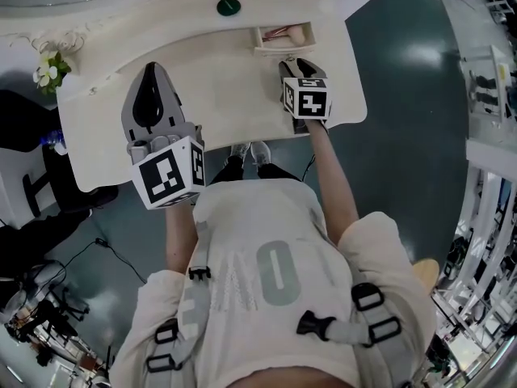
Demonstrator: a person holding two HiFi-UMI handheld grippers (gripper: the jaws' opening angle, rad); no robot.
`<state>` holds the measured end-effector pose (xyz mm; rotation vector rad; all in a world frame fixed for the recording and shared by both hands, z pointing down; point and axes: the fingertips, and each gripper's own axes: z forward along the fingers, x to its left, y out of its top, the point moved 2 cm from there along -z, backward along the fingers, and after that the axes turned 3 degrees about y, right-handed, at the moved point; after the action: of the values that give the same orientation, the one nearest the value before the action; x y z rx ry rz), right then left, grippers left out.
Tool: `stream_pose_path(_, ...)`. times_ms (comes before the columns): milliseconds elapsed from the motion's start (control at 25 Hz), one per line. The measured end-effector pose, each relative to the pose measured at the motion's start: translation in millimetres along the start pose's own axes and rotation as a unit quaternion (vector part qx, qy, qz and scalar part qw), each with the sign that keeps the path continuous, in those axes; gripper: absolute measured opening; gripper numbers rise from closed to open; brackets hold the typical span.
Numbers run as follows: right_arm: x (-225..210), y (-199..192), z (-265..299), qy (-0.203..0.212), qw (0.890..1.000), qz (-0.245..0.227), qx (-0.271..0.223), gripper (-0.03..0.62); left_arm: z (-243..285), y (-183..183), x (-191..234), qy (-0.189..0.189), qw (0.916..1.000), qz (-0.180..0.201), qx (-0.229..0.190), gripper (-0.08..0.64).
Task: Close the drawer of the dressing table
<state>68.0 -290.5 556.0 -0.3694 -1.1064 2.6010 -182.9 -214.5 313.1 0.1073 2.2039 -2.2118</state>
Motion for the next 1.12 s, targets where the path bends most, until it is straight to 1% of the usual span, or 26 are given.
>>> stream_pose_path(200, -1, -4, 7, -0.009, 1.0, -0.003, 0.008, 0.15, 1, -3, 7, 0.009, 1.0, 0.001, 0.003, 0.02)
stream_pose_path(560, -1, -4, 11, -0.013, 0.999, -0.029, 0.007, 0.107, -1, -8, 9, 0.018, 0.9998, 0.004, 0.012, 0.02)
stream_pose_path(720, -1, -4, 12, -0.013, 0.999, -0.032, 0.004, 0.104, -1, -8, 10, 0.023, 0.9997, 0.003, 0.011, 0.02)
stream_pose_path(1120, -1, -3, 12, -0.017, 0.999, -0.036, 0.003, 0.101, -1, -6, 8, 0.021, 0.9997, 0.004, 0.01, 0.02)
